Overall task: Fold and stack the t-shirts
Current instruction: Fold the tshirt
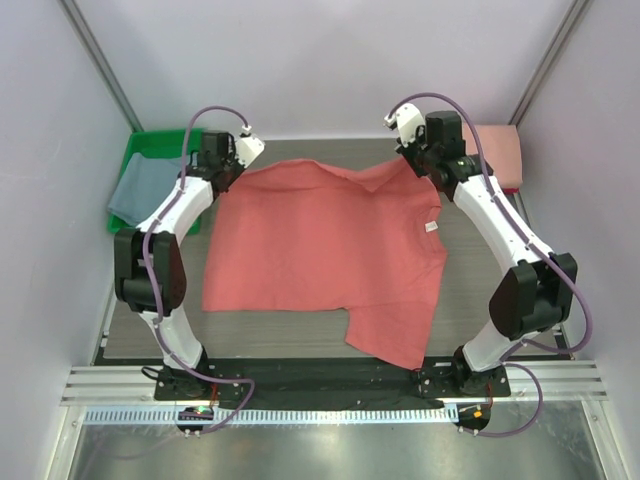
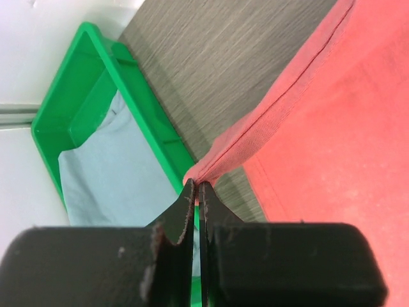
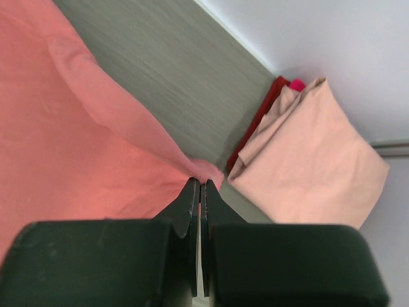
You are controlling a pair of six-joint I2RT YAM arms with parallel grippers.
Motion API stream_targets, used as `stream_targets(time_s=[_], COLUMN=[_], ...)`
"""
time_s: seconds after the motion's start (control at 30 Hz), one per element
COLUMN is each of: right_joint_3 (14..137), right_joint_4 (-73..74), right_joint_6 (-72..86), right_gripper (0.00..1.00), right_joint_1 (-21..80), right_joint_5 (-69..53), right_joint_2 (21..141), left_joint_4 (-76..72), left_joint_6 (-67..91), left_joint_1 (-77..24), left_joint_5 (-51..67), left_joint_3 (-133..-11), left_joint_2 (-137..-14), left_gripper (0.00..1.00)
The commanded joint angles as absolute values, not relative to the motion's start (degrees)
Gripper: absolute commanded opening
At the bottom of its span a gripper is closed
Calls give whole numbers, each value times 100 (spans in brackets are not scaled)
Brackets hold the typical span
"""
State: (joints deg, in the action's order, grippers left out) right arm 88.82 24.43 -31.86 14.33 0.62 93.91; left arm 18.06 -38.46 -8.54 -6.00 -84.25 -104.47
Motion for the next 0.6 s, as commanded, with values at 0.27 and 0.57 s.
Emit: stream_targets(time_s=[0.27,0.57], right_joint_3=[8104,7805], right_joint_4=[2461,2891], right_joint_6=[-3155,-2804], right_gripper=[1,1], right_joint_1=[1178,1169], right_joint_5=[185,79], right_joint_2=[8561,7990], left_joint_4=[1617,1652], left_joint_6=[-4034,-4113], left_joint_1=[-853,-853], left_joint_5=[-580,-642], left_joint_3=[-8051,-7568], left_joint_2=[-9880,-9659], left_gripper=[0,0])
